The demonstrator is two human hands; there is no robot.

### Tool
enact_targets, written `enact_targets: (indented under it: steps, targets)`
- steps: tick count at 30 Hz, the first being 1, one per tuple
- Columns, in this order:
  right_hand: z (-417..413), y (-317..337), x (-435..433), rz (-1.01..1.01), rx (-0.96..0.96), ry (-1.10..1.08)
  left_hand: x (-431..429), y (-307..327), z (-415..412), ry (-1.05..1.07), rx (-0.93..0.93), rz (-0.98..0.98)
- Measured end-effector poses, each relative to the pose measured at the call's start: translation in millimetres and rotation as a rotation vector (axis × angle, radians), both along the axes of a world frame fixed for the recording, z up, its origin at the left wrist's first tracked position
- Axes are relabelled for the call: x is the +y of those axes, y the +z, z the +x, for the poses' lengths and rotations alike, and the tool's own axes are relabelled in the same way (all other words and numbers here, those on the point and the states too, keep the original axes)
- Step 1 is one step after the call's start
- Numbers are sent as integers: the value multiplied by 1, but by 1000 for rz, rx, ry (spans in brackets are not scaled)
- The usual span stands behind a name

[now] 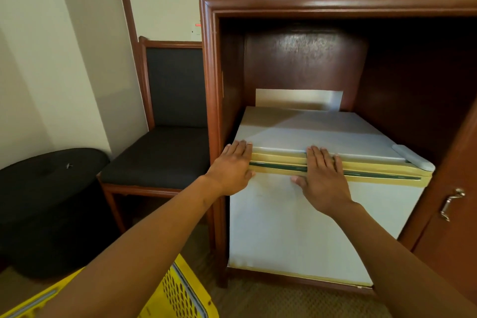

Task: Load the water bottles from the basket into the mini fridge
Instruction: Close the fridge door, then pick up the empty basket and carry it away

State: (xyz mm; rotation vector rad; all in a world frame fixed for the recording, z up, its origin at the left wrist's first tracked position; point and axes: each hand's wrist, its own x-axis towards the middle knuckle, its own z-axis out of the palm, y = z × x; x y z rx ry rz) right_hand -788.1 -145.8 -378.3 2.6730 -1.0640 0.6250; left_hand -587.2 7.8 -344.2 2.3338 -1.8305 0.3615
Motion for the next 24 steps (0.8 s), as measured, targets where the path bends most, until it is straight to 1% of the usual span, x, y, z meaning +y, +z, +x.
enact_targets:
  steps: [4, 7, 11, 13, 16, 20, 22, 24]
  targets:
    - [2, -3, 48, 120, -38, 151, 49, -3, -21, 64, 95, -36]
    - [5, -26, 108, 229, -73, 246, 115, -24, -39, 187, 170, -55]
    - [7, -74, 181, 373, 7, 394, 213, -68, -59, 404, 258, -45]
    - [11, -98, 210, 449, 35, 427, 260, -90, -62, 496, 311, -35]
    - [24, -127, 245, 550, 130, 414, 334, -123, -57, 672, 382, -18]
    - [54, -164, 273, 690, 244, 374, 427, -170, -47, 853, 598, -73]
    - [69, -184, 279, 730, 284, 313, 461, -197, -44, 988, 640, -18]
    - [84, -204, 284, 732, 303, 231, 486, -222, -41, 1186, 665, 72]
